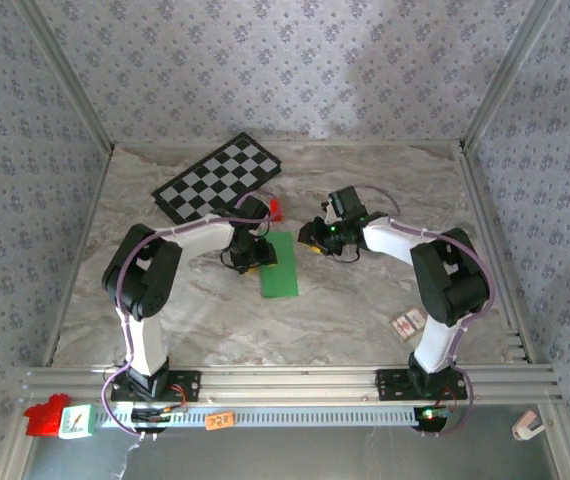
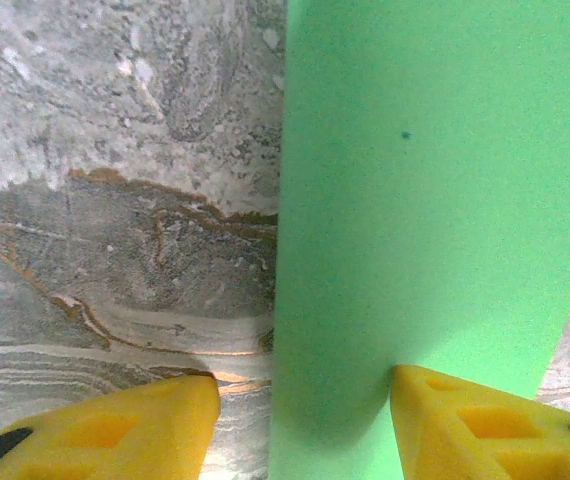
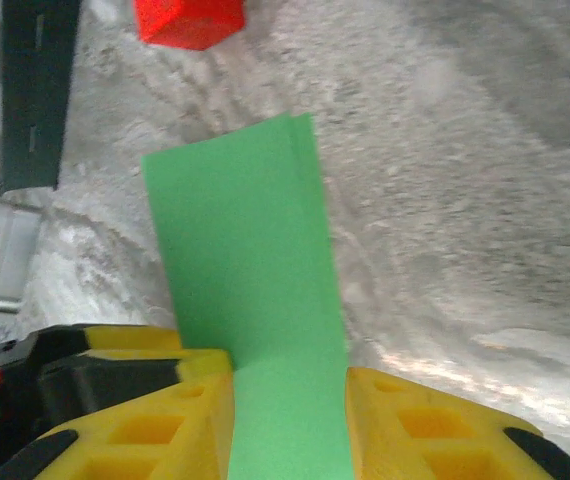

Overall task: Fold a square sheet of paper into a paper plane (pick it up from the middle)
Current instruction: Hold the square sheet of paper at the center of the table.

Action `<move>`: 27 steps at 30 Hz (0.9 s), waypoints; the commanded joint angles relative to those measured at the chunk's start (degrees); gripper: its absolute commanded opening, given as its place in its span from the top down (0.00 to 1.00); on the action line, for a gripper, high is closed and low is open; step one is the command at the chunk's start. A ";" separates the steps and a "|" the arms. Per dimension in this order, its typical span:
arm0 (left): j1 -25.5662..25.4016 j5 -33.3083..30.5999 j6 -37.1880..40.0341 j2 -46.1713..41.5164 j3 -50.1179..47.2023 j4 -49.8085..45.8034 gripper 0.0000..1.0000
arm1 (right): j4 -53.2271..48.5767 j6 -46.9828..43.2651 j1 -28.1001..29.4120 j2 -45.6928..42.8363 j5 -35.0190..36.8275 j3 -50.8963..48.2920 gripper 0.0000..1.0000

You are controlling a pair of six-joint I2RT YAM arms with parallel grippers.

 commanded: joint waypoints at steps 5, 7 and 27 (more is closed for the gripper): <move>-1.56 -0.94 0.22 7.12 -2.22 -3.19 0.47 | -0.43 -1.34 0.54 0.59 0.43 -0.84 0.63; -1.61 -0.84 0.36 7.52 -2.11 -3.29 0.47 | -0.12 -1.34 0.77 1.01 0.07 -0.75 0.63; -2.39 0.64 2.81 10.93 -0.70 -3.58 0.45 | 1.65 -2.40 2.50 3.14 -2.57 -0.17 0.63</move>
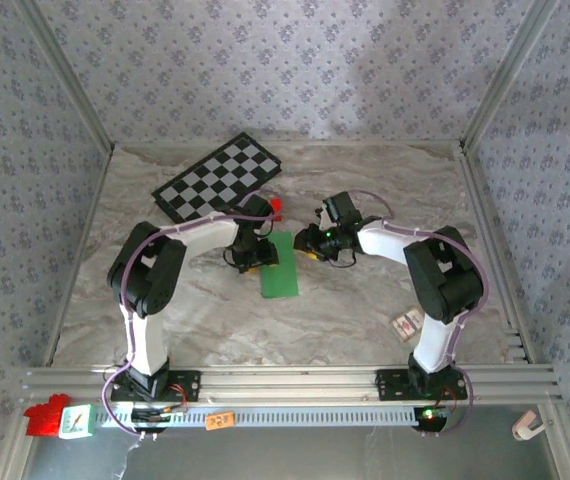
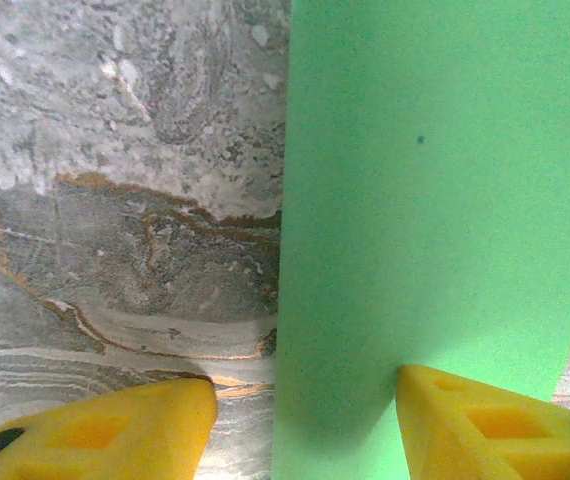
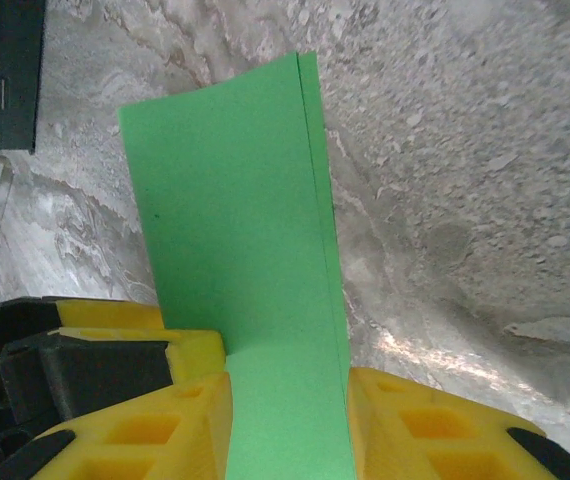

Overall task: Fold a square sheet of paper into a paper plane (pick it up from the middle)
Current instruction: Hold the square sheet of paper at the center of the table.

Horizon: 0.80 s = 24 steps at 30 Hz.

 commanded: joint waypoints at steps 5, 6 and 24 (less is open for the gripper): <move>-1.78 1.71 1.53 8.47 -3.67 -0.24 0.45 | 0.25 -1.30 0.49 1.48 -1.28 0.59 0.63; -1.74 1.67 1.40 8.47 -3.74 -0.17 0.45 | 0.23 -1.39 0.53 1.56 -1.47 0.61 0.64; -1.77 2.13 -0.08 10.22 -3.59 0.31 0.44 | 0.17 -2.36 3.03 5.18 -4.65 3.18 0.69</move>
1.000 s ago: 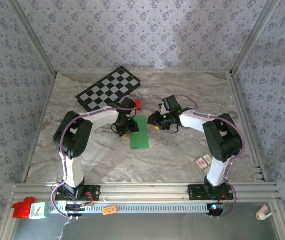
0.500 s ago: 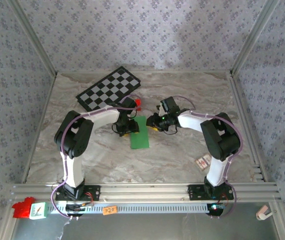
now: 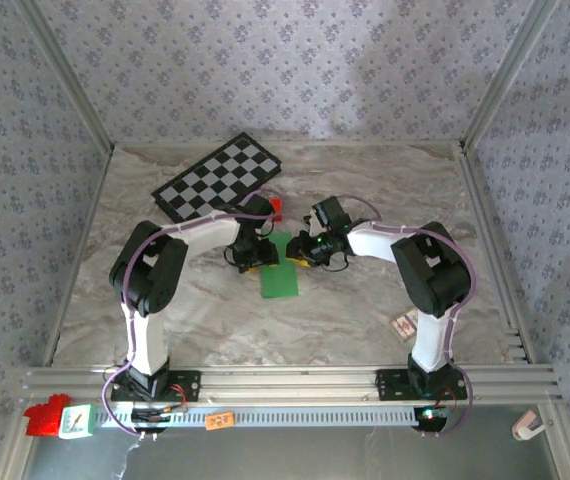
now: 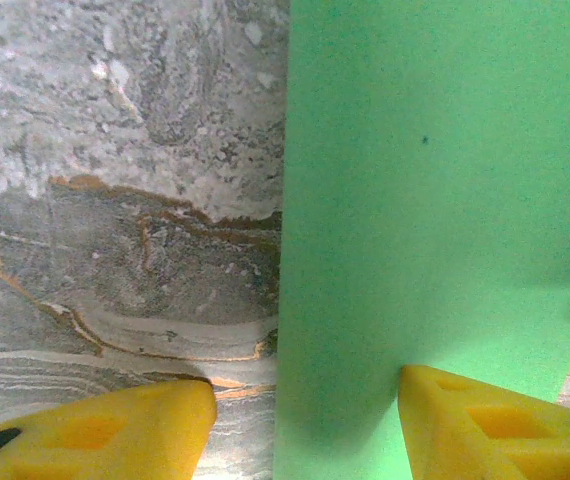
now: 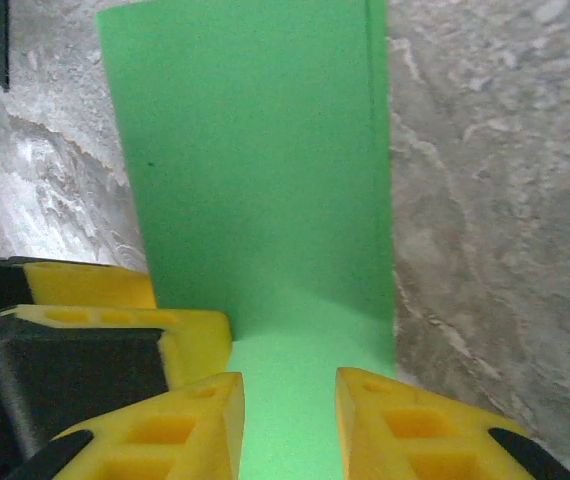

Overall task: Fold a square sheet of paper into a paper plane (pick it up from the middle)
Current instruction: Hold the square sheet of paper at the center of the table.

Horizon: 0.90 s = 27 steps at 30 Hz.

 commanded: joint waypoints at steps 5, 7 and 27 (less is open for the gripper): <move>-1.69 2.21 -1.09 9.64 -4.49 1.39 0.44 | 0.01 -1.28 0.53 1.29 -1.85 1.66 0.69; -1.68 2.39 -1.08 9.81 -4.40 1.42 0.44 | 0.04 -1.31 0.48 1.56 -2.01 1.72 0.69; -1.62 3.32 -1.71 10.89 -4.60 1.65 0.42 | -0.13 -1.32 0.29 2.37 -1.85 1.46 0.71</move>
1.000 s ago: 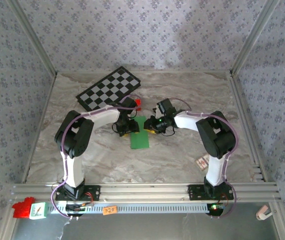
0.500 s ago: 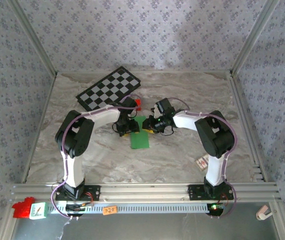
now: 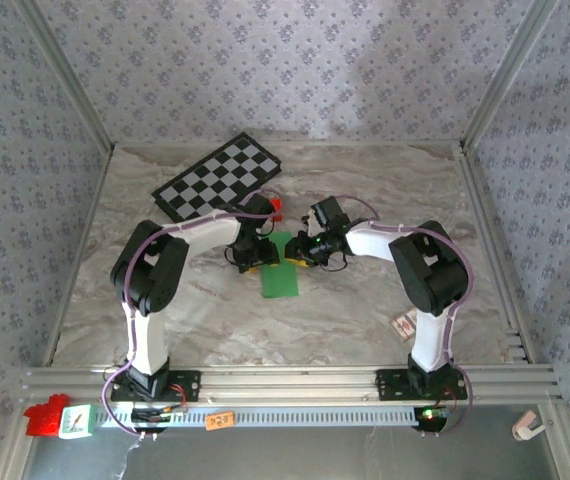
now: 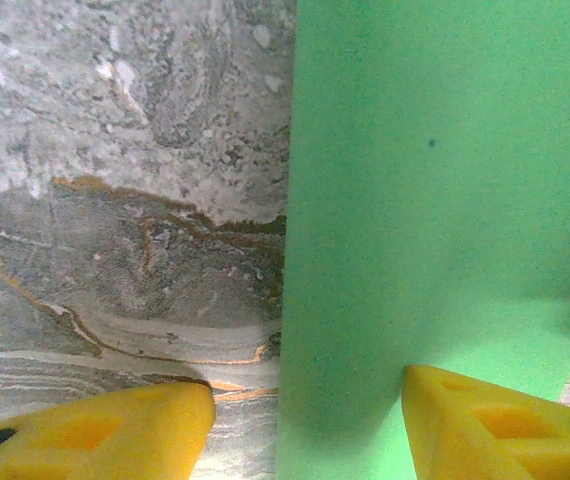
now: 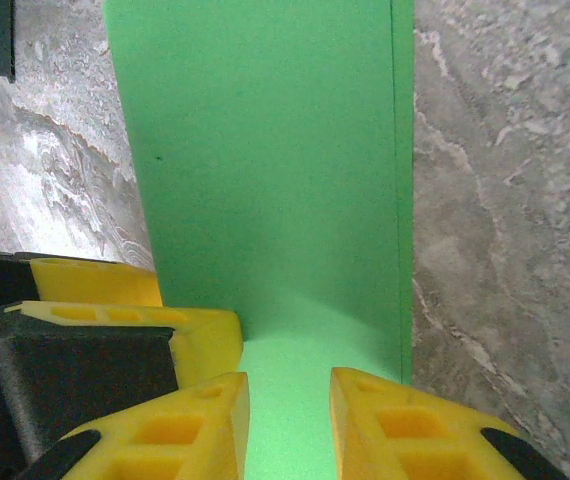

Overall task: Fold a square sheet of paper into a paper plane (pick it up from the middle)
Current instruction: Hold the square sheet of paper at the center of the table, then first fold the square sheet of paper in half at the center of the table.

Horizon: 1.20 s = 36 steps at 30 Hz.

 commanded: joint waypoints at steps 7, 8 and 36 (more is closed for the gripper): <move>-1.68 3.19 -0.54 10.32 -5.18 2.13 0.42 | -2.48 -1.50 0.21 3.30 0.22 1.32 0.73; -1.69 3.13 -0.51 10.32 -5.16 2.13 0.42 | -3.32 -1.71 0.21 3.73 0.72 1.42 0.74; 0.25 14.69 -1.68 -10.33 -5.46 14.56 0.73 | -26.18 -4.67 2.41 13.02 17.82 7.87 0.84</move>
